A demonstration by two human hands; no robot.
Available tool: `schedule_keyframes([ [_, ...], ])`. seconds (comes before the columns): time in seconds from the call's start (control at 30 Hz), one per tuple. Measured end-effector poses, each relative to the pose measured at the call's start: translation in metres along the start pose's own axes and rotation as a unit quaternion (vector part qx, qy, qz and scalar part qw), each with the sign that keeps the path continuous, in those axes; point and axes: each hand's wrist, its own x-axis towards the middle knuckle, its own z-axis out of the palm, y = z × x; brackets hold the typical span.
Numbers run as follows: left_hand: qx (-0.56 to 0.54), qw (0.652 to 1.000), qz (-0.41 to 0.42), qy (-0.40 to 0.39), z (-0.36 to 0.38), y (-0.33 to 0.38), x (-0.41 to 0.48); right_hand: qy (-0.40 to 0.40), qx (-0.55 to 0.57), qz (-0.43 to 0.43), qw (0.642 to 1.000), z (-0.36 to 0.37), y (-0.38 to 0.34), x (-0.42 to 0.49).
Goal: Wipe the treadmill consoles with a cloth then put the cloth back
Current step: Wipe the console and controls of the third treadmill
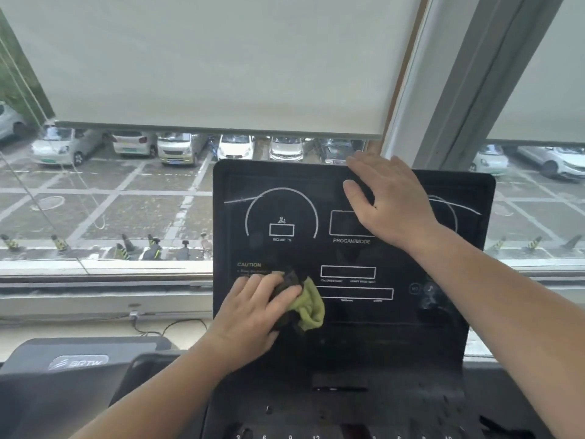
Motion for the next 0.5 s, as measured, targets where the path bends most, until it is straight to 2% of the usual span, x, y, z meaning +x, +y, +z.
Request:
schedule_keyframes([
  [0.03, 0.006, 1.0, 0.014, -0.002, -0.006, -0.006, 0.006, 0.023, -0.017, 0.021, 0.999, -0.006, 0.014, -0.005],
  [0.1, 0.017, 0.999, -0.016, 0.027, -0.023, -0.017, 0.034, 0.037, -0.048, 0.063, 0.996, -0.015, 0.037, -0.015],
  [0.23, 0.001, 0.978, -0.158, 0.134, -0.052, -0.014, 0.114, 0.021, -0.101, 0.066, 0.992, -0.012, 0.058, -0.026],
  [0.37, -0.05, 0.944, -0.287, 0.154, -0.028, 0.036, 0.136, 0.038, -0.113, 0.157, 0.98, -0.019, 0.091, -0.027],
  [0.43, -0.057, 0.955, -0.258, 0.135, -0.002, 0.073, 0.122, 0.057, -0.101, 0.173, 0.978, -0.023, 0.106, -0.031],
  [0.5, -0.031, 0.989, -0.126, 0.069, 0.016, 0.101, 0.109, 0.089, -0.082, 0.143, 0.982, -0.024, 0.117, -0.035],
])
